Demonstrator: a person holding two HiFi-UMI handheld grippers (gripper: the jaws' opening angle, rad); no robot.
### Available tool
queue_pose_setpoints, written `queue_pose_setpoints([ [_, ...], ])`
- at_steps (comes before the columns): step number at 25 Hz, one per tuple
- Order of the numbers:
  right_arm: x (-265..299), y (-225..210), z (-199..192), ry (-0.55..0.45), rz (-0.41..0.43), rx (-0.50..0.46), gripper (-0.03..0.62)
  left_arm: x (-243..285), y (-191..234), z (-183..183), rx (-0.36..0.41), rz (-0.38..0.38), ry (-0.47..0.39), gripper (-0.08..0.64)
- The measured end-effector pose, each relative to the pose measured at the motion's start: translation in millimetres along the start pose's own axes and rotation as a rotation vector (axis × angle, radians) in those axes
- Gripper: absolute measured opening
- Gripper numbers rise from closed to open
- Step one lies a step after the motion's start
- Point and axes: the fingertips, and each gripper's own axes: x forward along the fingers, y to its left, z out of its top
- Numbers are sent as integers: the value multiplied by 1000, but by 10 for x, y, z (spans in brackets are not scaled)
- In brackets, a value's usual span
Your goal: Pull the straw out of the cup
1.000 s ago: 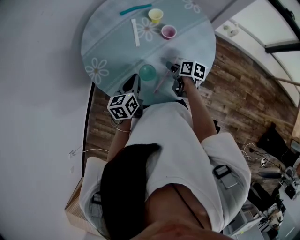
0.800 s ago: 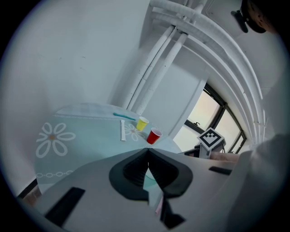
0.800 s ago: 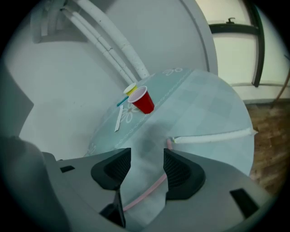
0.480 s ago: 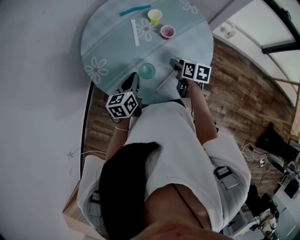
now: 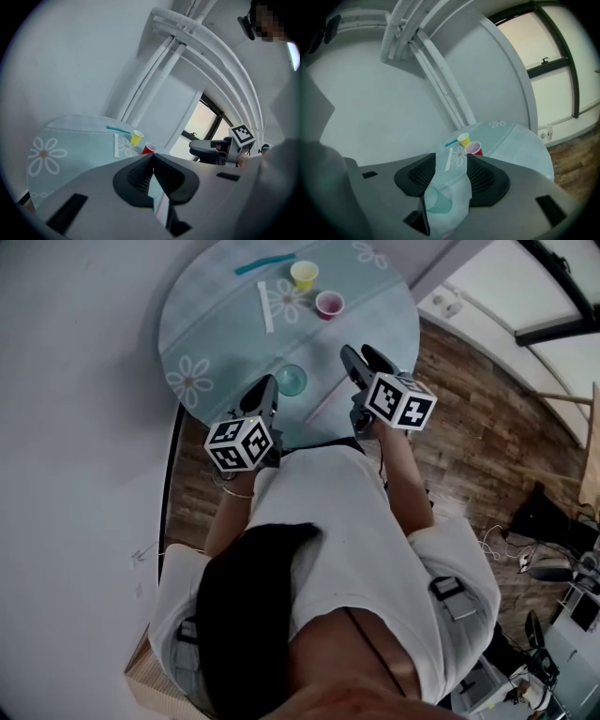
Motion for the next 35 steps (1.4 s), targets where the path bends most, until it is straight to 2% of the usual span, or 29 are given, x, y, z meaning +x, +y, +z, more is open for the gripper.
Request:
queue_pose_setpoints([
  [4,-103,211,67,-24,3,-159,209,2,-144,245,46,-19,-54,8],
  [6,-140,317,50,-21,4,-257,209,-21,-233,348,110,-25,-90,8],
  [8,-184,385,46,-38,8,-301,209,-38,-327,417,175,-28,-117,8],
  [14,-317,484,35,-125,-7,-335,207,-69,-437,482,181,-14,-144,8],
  [22,-358,635,-312,-123,-21,-376,203,-116,-497,230,190,0,-101,8],
  [29,-395,773,-542,-138,-26,-393,89,-265,-414,36,215,63,-98,8],
  [35,-448,865,-672,-141,-44,-408,58,-340,-395,-57,221,74,-85,8],
])
